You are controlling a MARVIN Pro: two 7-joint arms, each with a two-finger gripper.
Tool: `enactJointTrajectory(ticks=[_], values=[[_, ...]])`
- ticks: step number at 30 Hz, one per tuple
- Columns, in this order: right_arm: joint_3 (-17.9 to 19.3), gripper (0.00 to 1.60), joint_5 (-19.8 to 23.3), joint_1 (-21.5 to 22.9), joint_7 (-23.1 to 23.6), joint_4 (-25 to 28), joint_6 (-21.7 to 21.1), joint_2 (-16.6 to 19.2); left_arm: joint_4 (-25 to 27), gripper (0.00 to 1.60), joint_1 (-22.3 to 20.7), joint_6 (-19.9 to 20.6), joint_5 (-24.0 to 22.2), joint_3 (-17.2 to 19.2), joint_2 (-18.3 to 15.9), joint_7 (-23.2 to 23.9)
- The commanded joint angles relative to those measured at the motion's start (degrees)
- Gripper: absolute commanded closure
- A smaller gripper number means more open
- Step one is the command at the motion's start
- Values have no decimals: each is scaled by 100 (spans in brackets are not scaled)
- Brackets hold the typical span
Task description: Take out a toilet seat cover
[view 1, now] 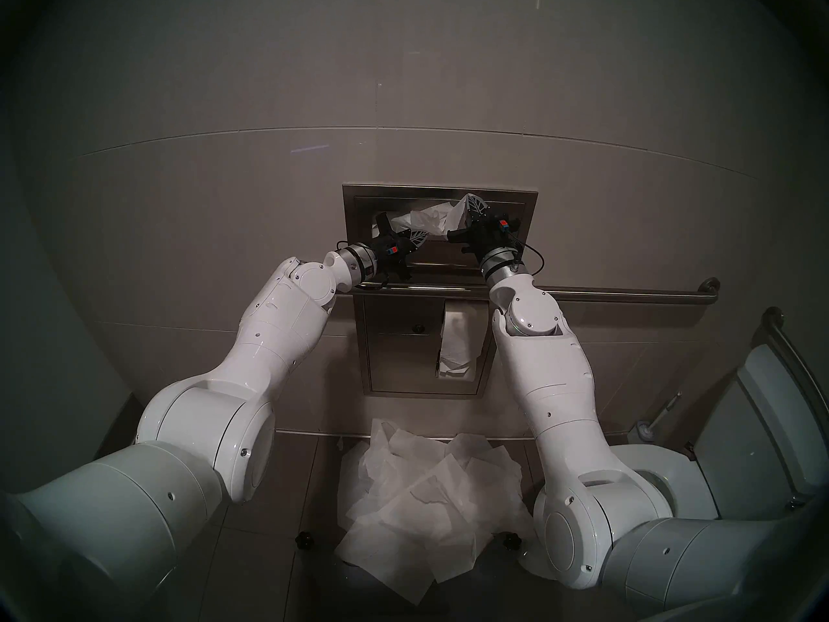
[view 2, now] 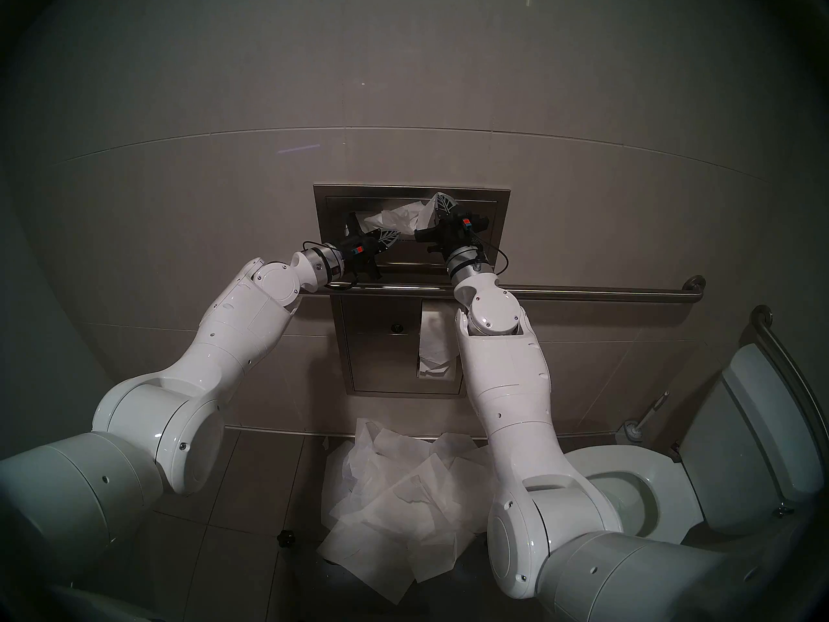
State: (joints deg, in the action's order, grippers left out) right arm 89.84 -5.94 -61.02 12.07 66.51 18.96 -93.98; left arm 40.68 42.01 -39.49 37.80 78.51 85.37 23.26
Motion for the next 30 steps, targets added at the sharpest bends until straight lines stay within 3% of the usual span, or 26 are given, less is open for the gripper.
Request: enactJointTrajectory(ticks=[1,8,9,17,30], values=[[14,160,7,209,-6,202,42,10,567,160,-311,-233,-97,71,43,-94],[12,160,9,208,-7,213,38,13,1110,160,-60,-266,-127,94,-12,-2],[12,160,9,207,-7,215,37,13,989,160,-117,-324,-148,108,1,-20],[9,160,12,204,-7,229,28,16,1617,160,229,-82,-223,209,-79,174],[5,160,15,205,-10,223,31,18,1948,160,234,46,-424,287,51,414]])
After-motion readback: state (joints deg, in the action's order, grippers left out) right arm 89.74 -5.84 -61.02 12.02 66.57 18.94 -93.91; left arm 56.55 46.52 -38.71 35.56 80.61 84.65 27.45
